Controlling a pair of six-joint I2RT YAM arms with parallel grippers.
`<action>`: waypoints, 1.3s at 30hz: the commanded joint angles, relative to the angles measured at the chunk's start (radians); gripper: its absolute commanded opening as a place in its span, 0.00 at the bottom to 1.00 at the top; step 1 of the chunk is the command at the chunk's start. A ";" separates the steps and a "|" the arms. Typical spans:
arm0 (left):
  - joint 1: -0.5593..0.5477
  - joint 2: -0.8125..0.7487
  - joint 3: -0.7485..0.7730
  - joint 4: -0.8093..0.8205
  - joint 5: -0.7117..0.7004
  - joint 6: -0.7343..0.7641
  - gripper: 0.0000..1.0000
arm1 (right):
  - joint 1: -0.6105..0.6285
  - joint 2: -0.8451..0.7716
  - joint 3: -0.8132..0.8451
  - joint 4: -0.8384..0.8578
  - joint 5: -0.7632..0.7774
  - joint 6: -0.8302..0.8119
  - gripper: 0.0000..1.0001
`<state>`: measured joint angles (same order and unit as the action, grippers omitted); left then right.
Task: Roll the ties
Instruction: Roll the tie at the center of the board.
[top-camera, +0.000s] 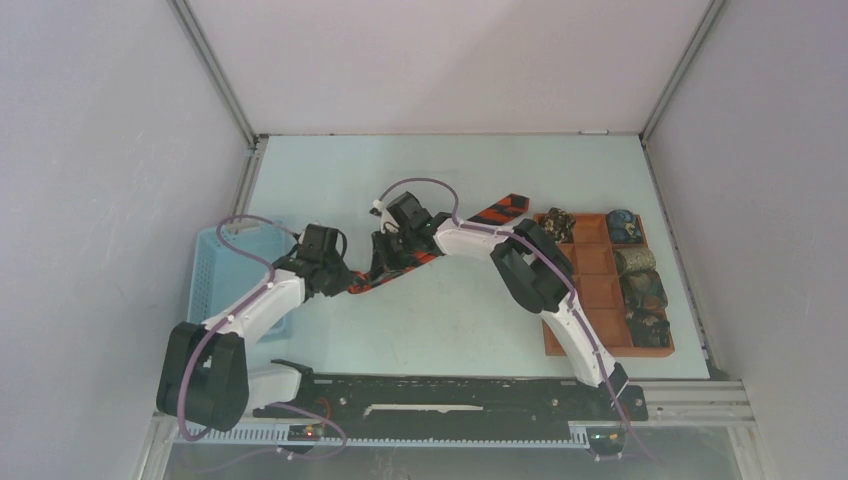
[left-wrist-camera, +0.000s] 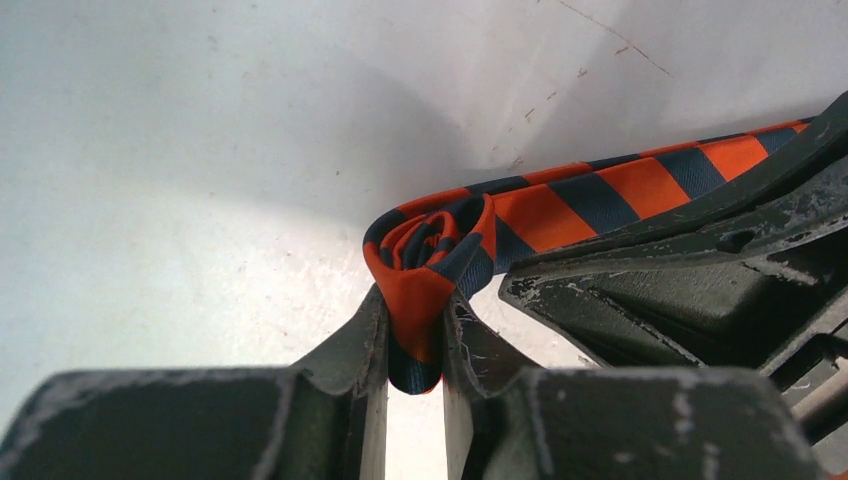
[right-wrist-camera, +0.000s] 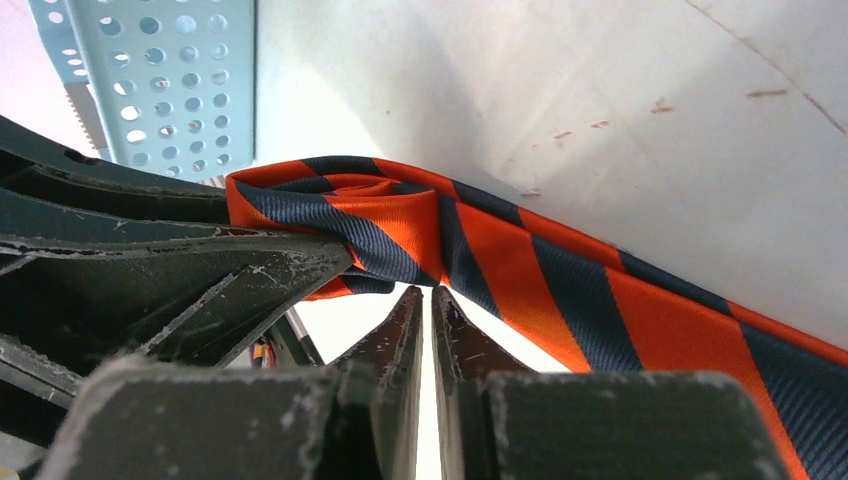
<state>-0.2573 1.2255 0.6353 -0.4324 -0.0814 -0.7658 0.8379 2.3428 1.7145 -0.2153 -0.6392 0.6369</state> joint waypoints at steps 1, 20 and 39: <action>-0.019 0.014 0.078 -0.121 -0.089 0.073 0.00 | 0.012 -0.027 0.059 -0.001 0.010 -0.006 0.11; -0.091 0.113 0.230 -0.304 -0.204 0.109 0.00 | 0.075 0.065 0.148 0.037 0.003 0.065 0.10; -0.152 0.275 0.344 -0.444 -0.369 0.157 0.00 | 0.004 -0.109 -0.110 0.166 -0.031 0.082 0.10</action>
<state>-0.3973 1.4750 0.9466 -0.8410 -0.3695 -0.6273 0.8806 2.3737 1.6741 -0.0898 -0.6762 0.7296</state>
